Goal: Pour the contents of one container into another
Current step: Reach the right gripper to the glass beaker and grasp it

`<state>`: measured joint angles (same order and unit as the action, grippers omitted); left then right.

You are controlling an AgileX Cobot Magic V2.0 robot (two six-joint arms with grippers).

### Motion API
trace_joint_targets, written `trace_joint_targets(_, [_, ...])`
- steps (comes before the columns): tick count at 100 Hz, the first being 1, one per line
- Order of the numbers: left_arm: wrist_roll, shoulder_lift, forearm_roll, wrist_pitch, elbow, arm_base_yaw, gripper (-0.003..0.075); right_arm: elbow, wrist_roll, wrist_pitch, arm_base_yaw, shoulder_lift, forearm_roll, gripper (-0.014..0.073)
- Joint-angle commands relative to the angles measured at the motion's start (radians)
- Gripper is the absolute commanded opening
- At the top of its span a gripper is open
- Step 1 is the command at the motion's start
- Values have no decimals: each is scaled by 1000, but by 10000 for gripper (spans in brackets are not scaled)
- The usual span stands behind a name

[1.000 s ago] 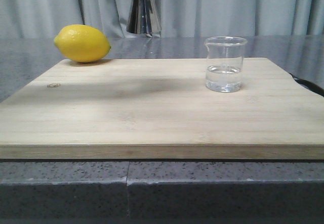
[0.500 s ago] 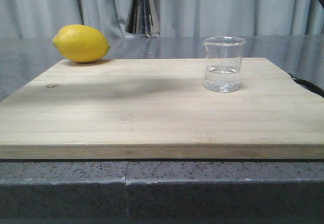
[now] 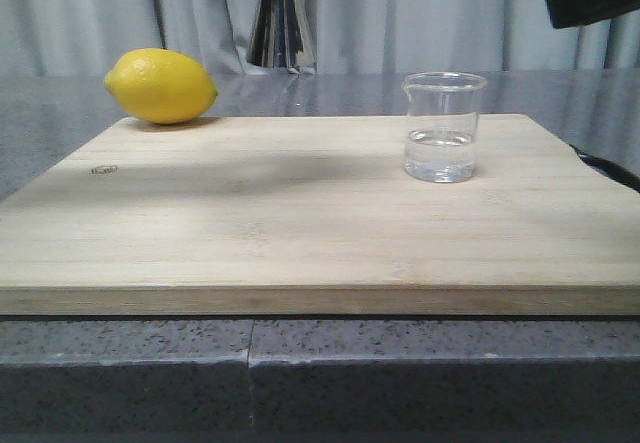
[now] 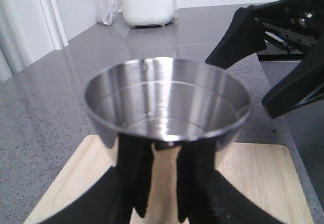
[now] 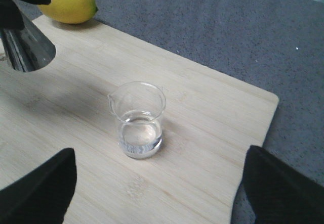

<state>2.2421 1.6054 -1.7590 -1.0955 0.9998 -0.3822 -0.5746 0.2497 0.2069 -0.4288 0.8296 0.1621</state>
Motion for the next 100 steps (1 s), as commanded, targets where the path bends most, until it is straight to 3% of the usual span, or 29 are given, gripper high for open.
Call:
trace_joint_targets(1, [-10,-43,-91,-49,32,-12,197,25,-51,-197,-29,19,-48,605])
trace_joint_targets(23, [-10,-43,-91,-49,32,-12,197,136,-80,-478,-62,126,-51,605])
trace_joint_targets(42, [-10,-43,-91,-49,32,-12,197,177,-184,-702,-88,269,-142,605])
trace_joint_targets(84, [-10,-43,-91,-49,32,-12,197,173,-204,-1035,-88,546,-162,605])
trace_joint_targets(100, [-10,-43,-91,-49,32,-12,197,145,-204,-1061,-88,607,-181,605])
